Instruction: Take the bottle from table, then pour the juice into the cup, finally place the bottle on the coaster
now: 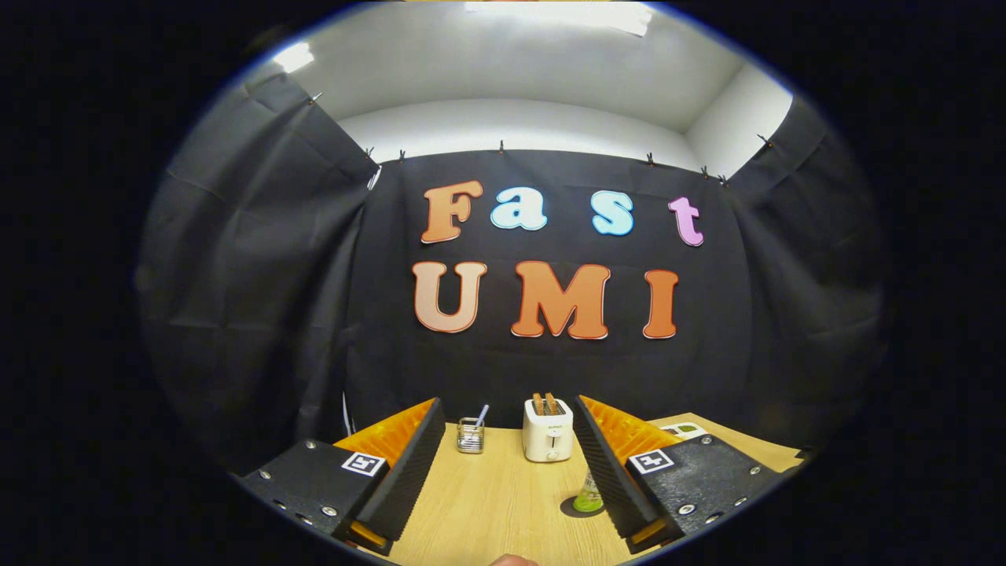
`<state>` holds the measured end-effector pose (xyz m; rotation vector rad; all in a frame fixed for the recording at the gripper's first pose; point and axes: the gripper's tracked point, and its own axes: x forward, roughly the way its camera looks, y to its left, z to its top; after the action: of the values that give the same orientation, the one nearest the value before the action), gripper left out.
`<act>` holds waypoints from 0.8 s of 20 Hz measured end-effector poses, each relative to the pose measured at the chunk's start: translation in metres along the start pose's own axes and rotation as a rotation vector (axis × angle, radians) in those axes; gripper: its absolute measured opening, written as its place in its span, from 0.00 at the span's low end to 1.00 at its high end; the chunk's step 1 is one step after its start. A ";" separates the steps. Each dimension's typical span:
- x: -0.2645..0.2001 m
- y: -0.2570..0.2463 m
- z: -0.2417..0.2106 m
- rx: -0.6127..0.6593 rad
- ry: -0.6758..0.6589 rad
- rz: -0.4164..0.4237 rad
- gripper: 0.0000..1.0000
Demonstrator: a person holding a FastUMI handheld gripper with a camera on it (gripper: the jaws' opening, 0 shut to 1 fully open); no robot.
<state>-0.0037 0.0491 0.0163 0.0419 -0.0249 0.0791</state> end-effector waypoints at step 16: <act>-0.011 0.002 0.008 0.045 -0.005 -0.011 0.97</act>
<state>-0.0152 0.0495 0.0245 0.0869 -0.0275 0.0690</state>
